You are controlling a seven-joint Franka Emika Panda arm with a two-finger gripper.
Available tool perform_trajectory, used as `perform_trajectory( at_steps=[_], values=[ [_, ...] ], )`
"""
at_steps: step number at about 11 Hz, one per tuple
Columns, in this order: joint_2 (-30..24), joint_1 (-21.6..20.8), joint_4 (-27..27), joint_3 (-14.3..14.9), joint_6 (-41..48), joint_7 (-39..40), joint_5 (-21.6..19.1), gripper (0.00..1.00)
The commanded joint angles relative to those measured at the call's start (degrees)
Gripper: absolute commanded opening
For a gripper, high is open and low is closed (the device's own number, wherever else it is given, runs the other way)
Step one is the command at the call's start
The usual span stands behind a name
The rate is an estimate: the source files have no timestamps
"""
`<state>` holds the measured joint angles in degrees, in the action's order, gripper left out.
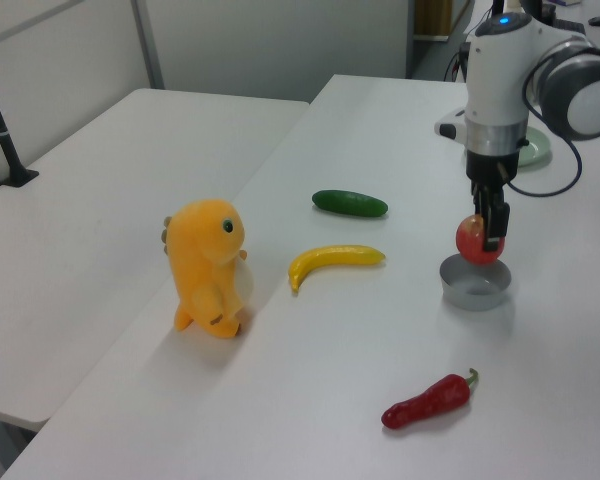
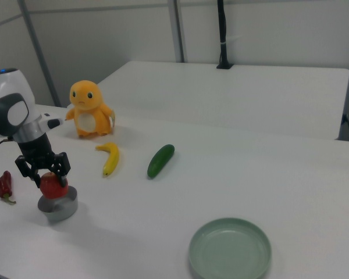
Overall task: Put the red apple in the bowl
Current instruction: 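Lower the apple into the bowl and open the gripper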
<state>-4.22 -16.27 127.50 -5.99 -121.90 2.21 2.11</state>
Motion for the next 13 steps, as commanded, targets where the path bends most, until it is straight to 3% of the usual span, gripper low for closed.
perform_trajectory(
  at_steps=[1,4,5,7,11,13],
  values=[
    [0.96,-1.31,2.93,0.02,-5.98,-1.86,-1.15,0.42],
    [2.37,-1.31,3.02,-0.42,-6.77,-1.86,-1.15,0.44],
    [2.46,-1.31,3.02,-0.51,-6.33,-1.95,-1.15,0.57],
    [2.55,-1.13,2.84,-0.51,-6.07,-2.64,-1.15,1.0],
    [2.46,-0.69,1.88,-0.51,-4.23,-2.74,-1.15,1.0],
    [2.11,-0.43,-2.84,-0.51,1.81,-4.74,-1.06,1.0]
  ],
)
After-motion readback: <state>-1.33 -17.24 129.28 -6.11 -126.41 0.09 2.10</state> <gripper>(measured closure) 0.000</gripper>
